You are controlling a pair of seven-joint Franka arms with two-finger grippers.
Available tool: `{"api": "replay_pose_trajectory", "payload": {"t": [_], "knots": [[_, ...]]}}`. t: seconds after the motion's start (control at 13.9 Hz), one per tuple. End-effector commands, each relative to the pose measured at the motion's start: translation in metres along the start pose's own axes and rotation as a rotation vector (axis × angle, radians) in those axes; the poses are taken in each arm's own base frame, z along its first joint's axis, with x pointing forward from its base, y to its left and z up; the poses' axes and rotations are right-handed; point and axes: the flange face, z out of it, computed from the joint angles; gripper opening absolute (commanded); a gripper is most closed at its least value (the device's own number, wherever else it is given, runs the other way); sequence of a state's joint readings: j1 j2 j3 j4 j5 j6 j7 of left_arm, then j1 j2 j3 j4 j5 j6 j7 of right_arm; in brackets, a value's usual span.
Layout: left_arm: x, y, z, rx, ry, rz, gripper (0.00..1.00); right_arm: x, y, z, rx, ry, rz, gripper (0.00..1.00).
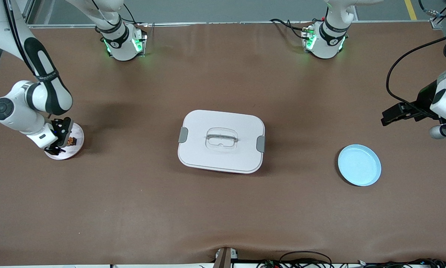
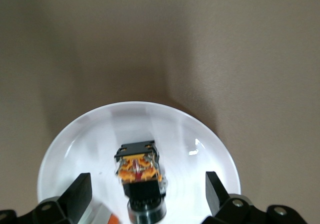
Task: Transfer orange switch to right arm and place
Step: 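Open the right gripper and lift it off the white plate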
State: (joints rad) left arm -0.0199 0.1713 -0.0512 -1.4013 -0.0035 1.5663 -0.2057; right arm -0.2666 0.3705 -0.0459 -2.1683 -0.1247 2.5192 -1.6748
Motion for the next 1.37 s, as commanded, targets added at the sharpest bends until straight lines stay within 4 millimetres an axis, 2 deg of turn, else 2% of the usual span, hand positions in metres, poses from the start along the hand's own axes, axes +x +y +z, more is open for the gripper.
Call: {"api": "replay_pose_trajectory", "payload": {"t": [0.0,0.22,0.36,0.51,0.72,1.01,1.16,1.3], "knots": [[-0.004,-0.009,-0.006,-0.024,-0.003,0.008,1.00,0.001,0.001,-0.047,0.036,-0.010,0.067,1.00],[-0.005,-0.007,-0.007,-0.024,-0.001,0.011,1.00,-0.003,-0.005,-0.092,0.042,-0.017,0.243,1.00],[-0.005,-0.007,-0.007,-0.024,-0.001,0.011,1.00,0.006,-0.009,-0.117,0.060,0.012,0.359,1.00],[-0.005,-0.008,-0.007,-0.024,-0.001,0.010,1.00,0.023,-0.002,-0.150,0.103,0.066,0.431,1.00],[-0.006,-0.010,-0.006,-0.024,-0.003,0.007,1.00,0.027,0.007,-0.191,0.148,0.065,0.564,1.00],[-0.025,-0.012,-0.006,-0.031,0.034,0.008,1.00,0.050,0.014,-0.256,0.190,0.030,0.770,1.00],[-0.027,-0.017,-0.007,-0.032,0.034,0.002,1.00,0.054,0.014,-0.284,0.197,0.016,0.878,1.00],[-0.028,-0.019,-0.010,-0.035,0.037,0.046,1.00,0.052,0.011,-0.302,0.206,0.006,1.032,1.00]]}}
